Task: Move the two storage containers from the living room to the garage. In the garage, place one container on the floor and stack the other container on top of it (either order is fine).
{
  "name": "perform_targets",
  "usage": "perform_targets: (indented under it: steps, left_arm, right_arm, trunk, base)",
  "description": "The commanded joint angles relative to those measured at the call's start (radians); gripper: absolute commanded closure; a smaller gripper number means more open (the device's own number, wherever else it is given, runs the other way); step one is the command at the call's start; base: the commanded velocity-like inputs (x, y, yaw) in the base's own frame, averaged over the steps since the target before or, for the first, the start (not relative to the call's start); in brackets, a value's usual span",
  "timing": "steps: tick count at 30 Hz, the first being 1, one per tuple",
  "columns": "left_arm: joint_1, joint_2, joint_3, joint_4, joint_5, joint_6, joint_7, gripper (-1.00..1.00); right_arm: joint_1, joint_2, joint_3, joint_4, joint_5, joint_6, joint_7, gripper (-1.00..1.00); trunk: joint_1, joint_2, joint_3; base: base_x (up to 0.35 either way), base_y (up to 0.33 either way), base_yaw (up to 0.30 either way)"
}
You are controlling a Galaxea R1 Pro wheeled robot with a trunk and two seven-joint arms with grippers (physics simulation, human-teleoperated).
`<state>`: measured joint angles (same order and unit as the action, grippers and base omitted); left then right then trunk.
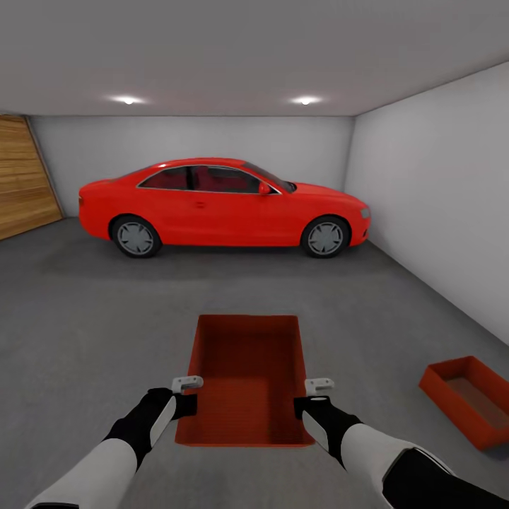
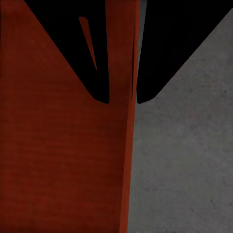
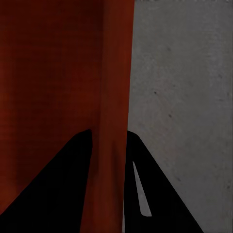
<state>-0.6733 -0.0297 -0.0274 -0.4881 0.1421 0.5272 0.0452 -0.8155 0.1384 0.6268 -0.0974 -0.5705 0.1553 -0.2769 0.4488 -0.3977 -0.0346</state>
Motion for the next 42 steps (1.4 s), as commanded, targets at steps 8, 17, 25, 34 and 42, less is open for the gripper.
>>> perform_targets:
  steps: [8,17,25,34,42]
  left_arm:
    - [-0.001,0.001,-0.002,-0.004,-0.036,0.007,0.021,1.0]
    - [-0.001,0.001,-0.002,-0.004,-0.036,0.007,0.021,1.0]
    - [-0.001,0.001,-0.002,-0.004,-0.036,0.007,0.021,1.0]
    - [-0.001,0.001,-0.002,-0.004,-0.036,0.007,0.021,1.0]
    - [-0.001,0.001,-0.002,-0.004,-0.036,0.007,0.021,1.0]
  right_arm:
    - [-0.001,0.0,0.019,0.002,-0.011,0.007,-0.008,1.0]
    - [-0.001,0.0,0.019,0.002,-0.011,0.007,-0.008,1.0]
    - [-0.001,0.0,0.019,0.002,-0.011,0.007,-0.008,1.0]
    - [-0.001,0.0,0.019,0.002,-0.011,0.007,-0.008,1.0]
    - [-0.001,0.0,0.019,0.002,-0.011,0.007,-0.008,1.0]
  trunk:
    - [0.001,-0.002,-0.002]
    - [0.001,-0.002,-0.002]
    - [0.001,-0.002,-0.002]
    - [0.001,-0.002,-0.002]
    - [0.001,-0.002,-0.002]
  base:
    - [0.322,0.0,0.0]
    - [0.322,0.0,0.0]
    - [0.322,0.0,0.0]
    - [0.322,0.0,0.0]
    - [0.321,0.0,0.0]
